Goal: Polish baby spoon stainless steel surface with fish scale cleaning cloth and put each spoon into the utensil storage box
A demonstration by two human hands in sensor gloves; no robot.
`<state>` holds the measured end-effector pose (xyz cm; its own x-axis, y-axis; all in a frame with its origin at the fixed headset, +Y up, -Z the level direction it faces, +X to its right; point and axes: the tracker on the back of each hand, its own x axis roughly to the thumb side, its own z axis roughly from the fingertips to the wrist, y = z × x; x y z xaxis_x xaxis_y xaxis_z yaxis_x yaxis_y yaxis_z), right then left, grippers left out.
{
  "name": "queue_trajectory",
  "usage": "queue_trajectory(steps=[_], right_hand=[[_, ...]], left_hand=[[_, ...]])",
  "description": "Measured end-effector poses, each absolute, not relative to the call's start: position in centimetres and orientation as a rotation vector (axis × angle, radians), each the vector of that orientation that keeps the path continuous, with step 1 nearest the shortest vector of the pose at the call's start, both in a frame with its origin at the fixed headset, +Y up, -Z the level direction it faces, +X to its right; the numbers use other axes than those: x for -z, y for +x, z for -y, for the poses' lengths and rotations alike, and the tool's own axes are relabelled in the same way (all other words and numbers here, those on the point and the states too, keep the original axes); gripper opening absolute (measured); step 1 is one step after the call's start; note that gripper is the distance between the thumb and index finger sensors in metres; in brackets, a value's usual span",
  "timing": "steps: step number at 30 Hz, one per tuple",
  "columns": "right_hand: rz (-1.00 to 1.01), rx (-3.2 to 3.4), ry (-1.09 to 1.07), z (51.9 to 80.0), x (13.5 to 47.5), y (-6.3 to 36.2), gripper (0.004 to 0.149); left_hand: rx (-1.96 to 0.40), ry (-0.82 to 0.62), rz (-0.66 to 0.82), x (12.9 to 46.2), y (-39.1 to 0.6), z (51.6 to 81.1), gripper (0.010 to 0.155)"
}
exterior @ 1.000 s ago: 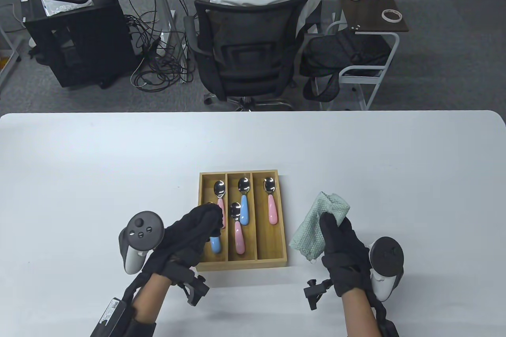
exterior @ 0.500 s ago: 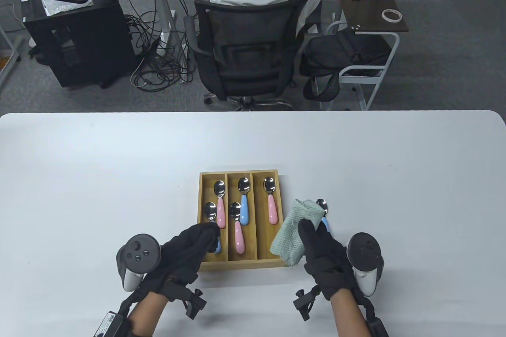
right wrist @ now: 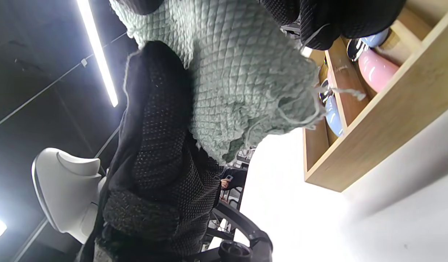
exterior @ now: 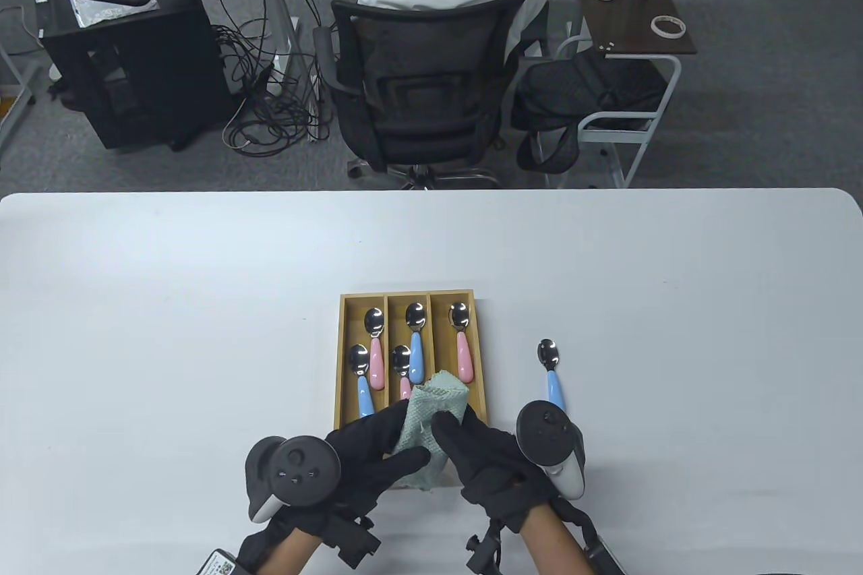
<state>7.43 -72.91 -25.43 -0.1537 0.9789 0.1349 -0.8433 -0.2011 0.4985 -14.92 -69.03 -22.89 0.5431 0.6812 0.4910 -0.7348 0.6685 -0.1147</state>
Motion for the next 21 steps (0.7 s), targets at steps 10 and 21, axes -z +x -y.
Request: queue_trajectory(steps=[10,21], right_hand=[[-0.173,-1.632,0.254,71.5,26.9,13.5,0.07],[0.113,-2.607,-0.302,73.7,30.2,18.8,0.056]], left_hand=[[-1.24,0.025,0.464,24.1,-18.4,69.0,0.044],[-1.302,0.061,0.343,25.0,-20.2,69.8,0.045]])
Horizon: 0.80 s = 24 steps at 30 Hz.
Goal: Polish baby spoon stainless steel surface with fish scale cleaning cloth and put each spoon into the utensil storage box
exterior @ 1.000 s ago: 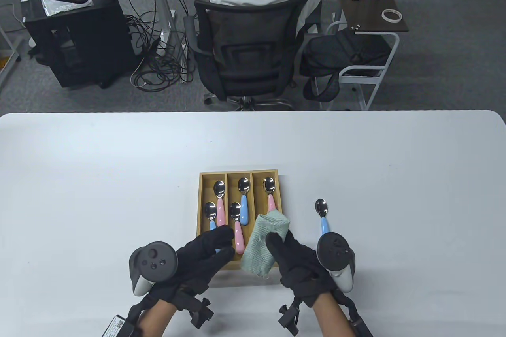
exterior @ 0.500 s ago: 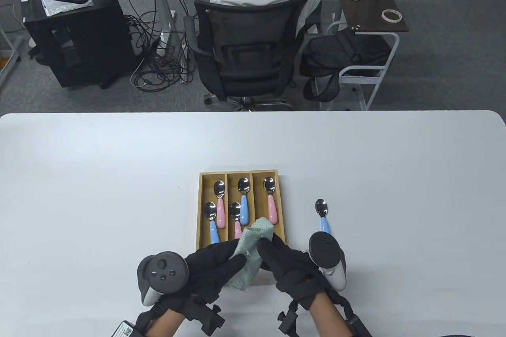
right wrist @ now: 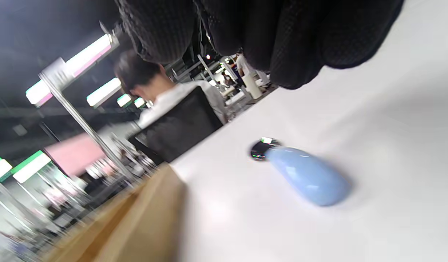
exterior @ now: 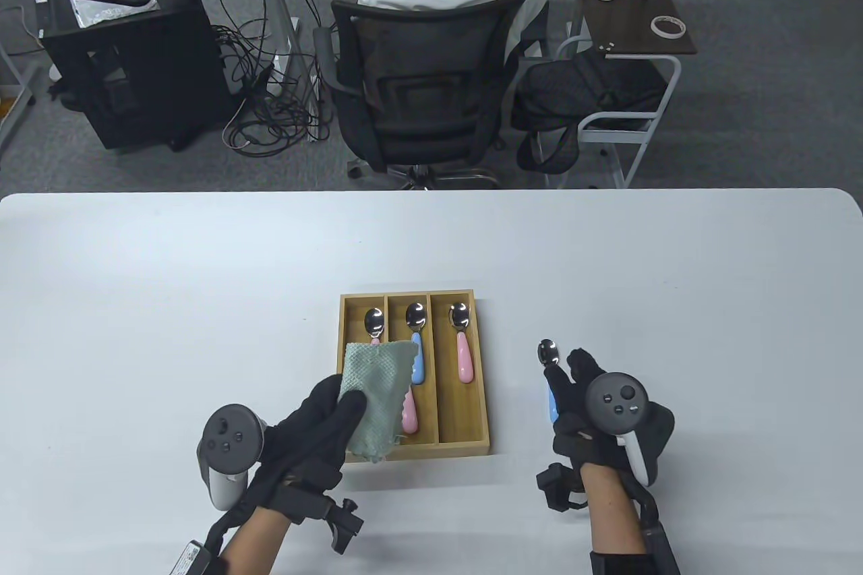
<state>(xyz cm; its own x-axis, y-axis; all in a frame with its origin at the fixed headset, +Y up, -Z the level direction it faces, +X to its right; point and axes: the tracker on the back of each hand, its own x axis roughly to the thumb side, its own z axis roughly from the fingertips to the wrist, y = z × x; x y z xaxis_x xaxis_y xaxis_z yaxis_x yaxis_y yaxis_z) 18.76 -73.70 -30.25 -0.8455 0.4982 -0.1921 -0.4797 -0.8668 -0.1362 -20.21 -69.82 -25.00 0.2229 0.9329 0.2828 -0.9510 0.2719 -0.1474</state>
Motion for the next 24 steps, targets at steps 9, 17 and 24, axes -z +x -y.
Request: queue_trajectory(steps=[9,17,24], right_hand=[[-0.061,-2.946,-0.406,76.6,32.2,16.7,0.07],[-0.104,-2.929,-0.449,77.2,32.4,17.2,0.05],[-0.25,-2.924,-0.438,77.3,32.5,17.2,0.055]], left_hand=[[-1.325,0.049,0.333,25.0,-20.2,69.9,0.045],[-1.316,0.041,0.341,25.0,-20.1,70.0,0.045],[-1.32,0.039,0.322,25.1,-20.3,70.1,0.045]])
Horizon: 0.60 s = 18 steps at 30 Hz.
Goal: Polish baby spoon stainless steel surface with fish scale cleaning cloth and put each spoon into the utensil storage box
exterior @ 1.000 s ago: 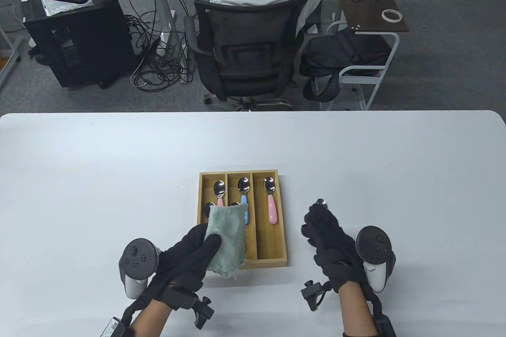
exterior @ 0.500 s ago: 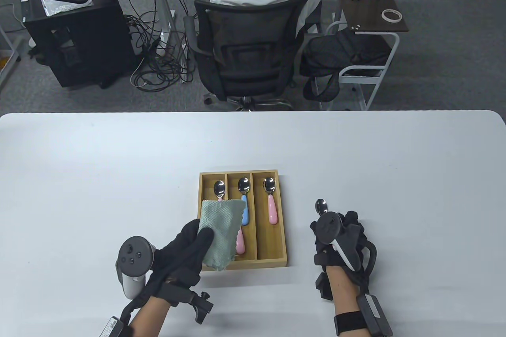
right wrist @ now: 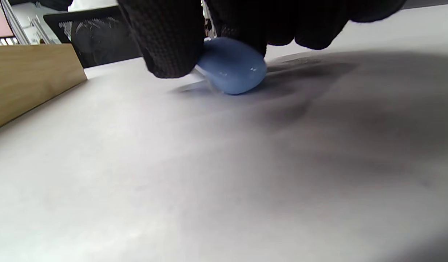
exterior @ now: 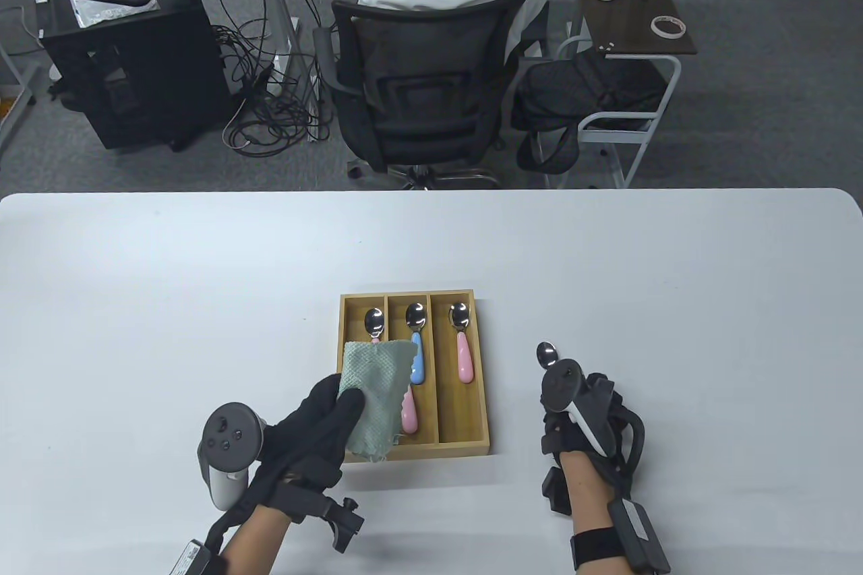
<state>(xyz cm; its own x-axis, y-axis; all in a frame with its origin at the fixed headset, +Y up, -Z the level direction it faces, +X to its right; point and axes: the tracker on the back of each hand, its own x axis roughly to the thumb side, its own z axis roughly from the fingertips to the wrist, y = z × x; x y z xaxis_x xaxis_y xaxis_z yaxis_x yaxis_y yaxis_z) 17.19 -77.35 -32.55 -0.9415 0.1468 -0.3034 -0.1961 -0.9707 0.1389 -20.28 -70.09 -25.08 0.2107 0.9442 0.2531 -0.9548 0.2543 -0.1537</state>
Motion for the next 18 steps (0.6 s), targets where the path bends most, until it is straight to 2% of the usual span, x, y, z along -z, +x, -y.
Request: queue_trajectory(steps=[3,8,12,14,18], right_hand=[[-0.331,-2.886,-0.408,77.4,32.3,17.2,0.053],[-0.177,-2.588,-0.336,74.2,31.3,18.1,0.049],[-0.261,-2.188,-0.066,72.1,29.6,17.0,0.047],[-0.356,-2.038,0.151,71.5,28.5,15.1,0.049],[-0.405,-1.984,0.371,70.7,26.7,11.6,0.052]], left_hand=[[-1.299,0.056,0.315,25.0,-20.4,70.0,0.045],[-1.145,0.151,0.312,24.7,-20.6,69.2,0.044],[-1.024,0.235,0.284,24.4,-20.6,68.7,0.044],[-0.959,0.269,0.28,24.2,-20.5,68.5,0.044],[-0.778,0.324,0.298,23.8,-19.9,68.1,0.044]])
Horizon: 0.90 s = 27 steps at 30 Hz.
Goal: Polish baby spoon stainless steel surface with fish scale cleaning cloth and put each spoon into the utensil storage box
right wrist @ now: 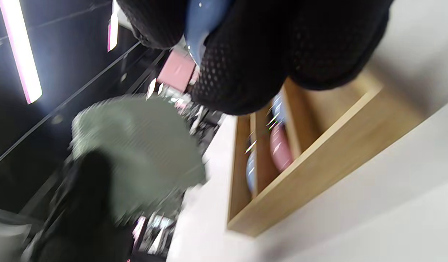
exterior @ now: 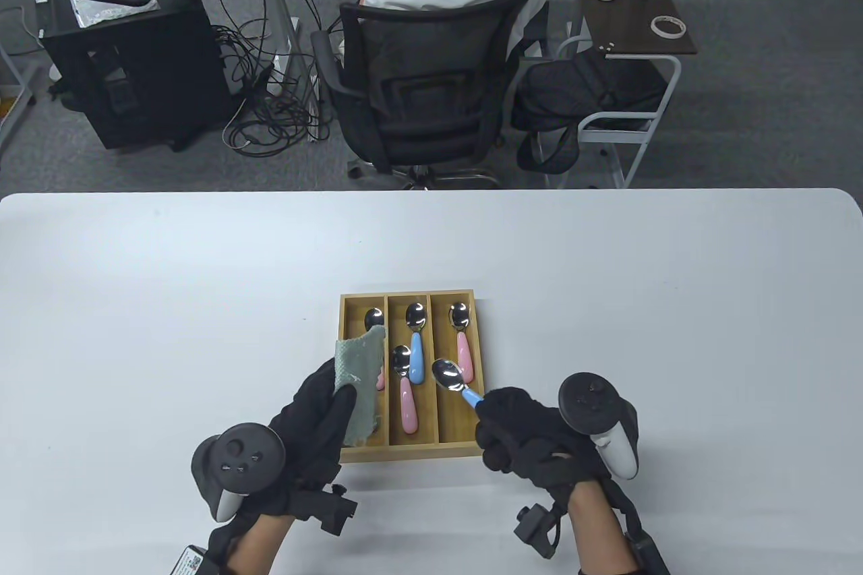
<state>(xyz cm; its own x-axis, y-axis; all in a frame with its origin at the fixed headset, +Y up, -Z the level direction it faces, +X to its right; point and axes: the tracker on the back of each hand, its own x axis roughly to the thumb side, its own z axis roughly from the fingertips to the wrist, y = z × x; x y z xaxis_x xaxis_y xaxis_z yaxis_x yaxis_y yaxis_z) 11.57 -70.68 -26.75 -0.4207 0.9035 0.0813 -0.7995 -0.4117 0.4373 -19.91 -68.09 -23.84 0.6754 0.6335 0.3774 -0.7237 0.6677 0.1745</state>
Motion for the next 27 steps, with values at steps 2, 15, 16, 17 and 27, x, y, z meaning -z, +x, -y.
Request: queue_trajectory(steps=[2,15,16,17,27], right_hand=[[-0.401,-2.001,0.433,70.5,26.2,10.2,0.051],[-0.467,-1.856,0.502,71.2,25.5,9.7,0.052],[-0.469,-1.848,0.503,71.3,25.5,9.8,0.052],[-0.473,-1.835,0.502,71.3,25.5,9.8,0.052],[-0.536,-1.75,0.595,71.1,25.0,9.2,0.052]], left_hand=[[-0.71,0.325,0.333,23.7,-19.3,68.1,0.044],[-0.827,0.073,0.559,23.5,-17.0,69.1,0.064],[-0.874,0.054,0.554,23.6,-17.2,69.2,0.063],[-0.927,0.033,0.54,23.8,-17.3,69.3,0.062],[-0.706,-0.068,0.577,24.2,-16.9,69.7,0.07]])
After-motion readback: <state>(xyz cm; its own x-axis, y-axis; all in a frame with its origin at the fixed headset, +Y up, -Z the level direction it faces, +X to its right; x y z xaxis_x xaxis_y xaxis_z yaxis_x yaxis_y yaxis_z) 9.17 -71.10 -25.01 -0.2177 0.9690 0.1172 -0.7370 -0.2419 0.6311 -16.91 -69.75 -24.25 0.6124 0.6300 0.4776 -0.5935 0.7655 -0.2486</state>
